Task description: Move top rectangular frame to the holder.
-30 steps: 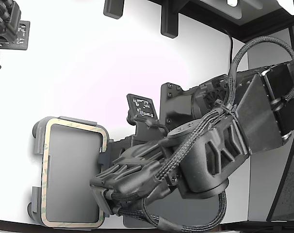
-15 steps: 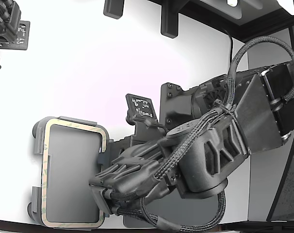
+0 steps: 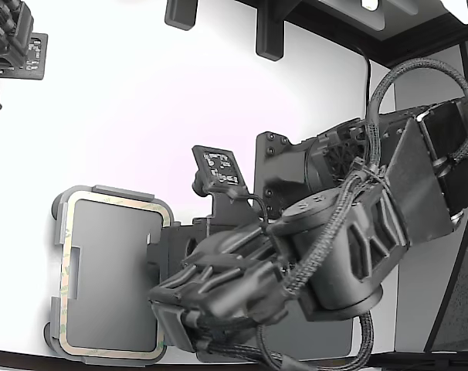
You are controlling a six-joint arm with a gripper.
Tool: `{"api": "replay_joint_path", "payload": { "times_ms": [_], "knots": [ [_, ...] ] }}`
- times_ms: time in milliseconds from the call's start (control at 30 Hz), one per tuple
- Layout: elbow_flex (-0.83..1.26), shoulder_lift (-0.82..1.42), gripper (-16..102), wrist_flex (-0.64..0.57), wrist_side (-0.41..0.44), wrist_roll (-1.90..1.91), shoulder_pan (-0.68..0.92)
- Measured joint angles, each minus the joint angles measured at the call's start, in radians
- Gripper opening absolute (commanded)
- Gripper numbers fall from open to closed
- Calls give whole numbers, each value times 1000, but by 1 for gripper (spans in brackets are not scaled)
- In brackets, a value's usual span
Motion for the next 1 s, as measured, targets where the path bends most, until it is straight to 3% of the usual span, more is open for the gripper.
{"api": "replay_joint_path", "payload": {
  "times_ms": [200,333,433,567,767,1000],
  "knots": [
    [-78,81,100,-31,216,-291,3],
    [34,216,100,-173,345,-595,-8],
    [201,351,100,-322,374,-851,-54],
    [437,545,100,-497,305,-1192,-150],
    [836,910,100,-713,124,-1637,-342],
    [1241,1344,100,-715,-9,-1879,-474]
  ]
}}
